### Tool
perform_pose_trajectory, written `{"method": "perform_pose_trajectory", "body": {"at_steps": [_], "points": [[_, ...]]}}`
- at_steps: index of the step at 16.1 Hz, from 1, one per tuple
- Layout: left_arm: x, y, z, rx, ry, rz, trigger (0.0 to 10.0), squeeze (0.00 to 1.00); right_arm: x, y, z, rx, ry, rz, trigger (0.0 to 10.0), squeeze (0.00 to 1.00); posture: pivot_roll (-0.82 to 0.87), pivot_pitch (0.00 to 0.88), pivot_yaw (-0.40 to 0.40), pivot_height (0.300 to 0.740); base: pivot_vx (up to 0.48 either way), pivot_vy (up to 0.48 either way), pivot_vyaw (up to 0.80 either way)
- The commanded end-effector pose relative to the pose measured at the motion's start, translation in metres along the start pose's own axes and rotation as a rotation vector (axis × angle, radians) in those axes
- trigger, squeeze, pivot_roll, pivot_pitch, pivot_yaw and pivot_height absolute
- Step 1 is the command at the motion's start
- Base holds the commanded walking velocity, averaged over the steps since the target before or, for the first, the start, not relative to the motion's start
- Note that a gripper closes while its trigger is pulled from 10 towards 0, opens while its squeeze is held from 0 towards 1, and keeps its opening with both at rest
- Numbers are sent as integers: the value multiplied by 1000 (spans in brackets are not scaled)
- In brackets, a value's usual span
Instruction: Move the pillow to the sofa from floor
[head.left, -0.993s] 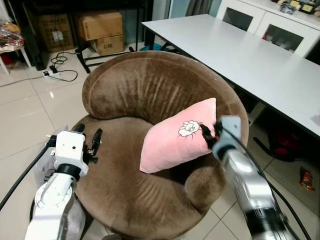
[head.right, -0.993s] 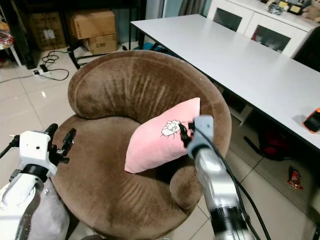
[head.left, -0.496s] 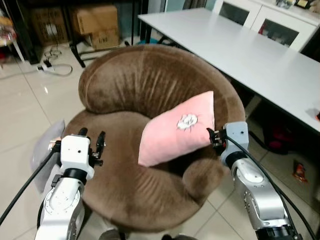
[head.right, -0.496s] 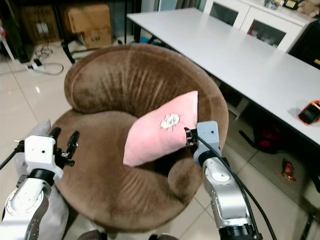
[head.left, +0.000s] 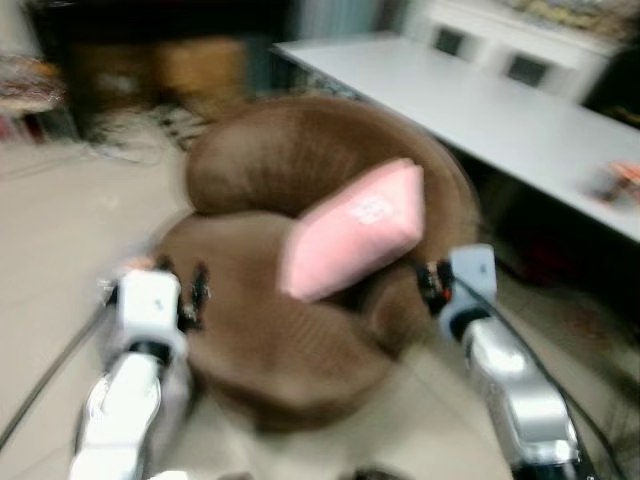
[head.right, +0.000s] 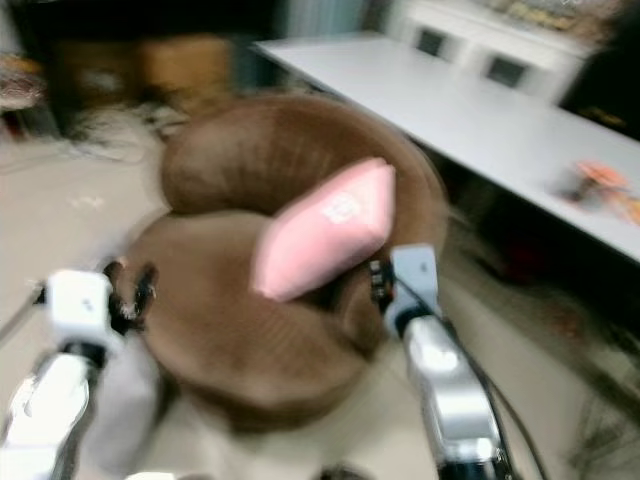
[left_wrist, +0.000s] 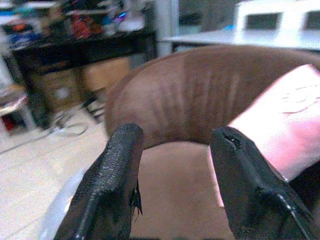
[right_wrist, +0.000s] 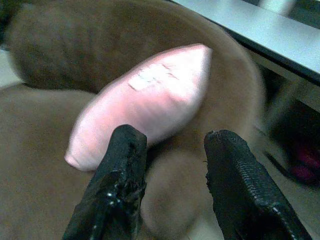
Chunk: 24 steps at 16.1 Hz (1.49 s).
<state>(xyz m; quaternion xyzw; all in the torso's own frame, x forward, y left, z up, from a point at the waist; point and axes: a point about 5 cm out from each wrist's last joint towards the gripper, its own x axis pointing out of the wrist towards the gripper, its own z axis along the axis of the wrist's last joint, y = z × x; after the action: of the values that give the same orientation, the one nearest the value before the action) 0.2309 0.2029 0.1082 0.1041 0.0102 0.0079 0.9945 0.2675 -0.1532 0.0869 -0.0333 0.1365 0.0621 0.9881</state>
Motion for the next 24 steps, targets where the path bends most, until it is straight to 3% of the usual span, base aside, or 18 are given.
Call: {"method": "perform_pose_trajectory", "body": {"at_steps": [1,7,14,24], "points": [[1,-6,2,0,-12,-4,10000,0,2,-6,6,-25,-9,-9,10000,0,37,0,-115,740,0,0,0],[9,1,5,41,-32,-25,10000,0,6,-9,6,-36,-9,-43,10000,0,50,0,-55,740,0,0,0],[19,10,3,39,-27,-42,10000,0,5,3,-3,-50,8,-16,10000,0,56,0,34,740,0,0,0],[21,6,5,30,-47,-10,10000,0,12,1,4,-30,-13,24,10000,0,48,0,-38,740,0,54,0]]}}
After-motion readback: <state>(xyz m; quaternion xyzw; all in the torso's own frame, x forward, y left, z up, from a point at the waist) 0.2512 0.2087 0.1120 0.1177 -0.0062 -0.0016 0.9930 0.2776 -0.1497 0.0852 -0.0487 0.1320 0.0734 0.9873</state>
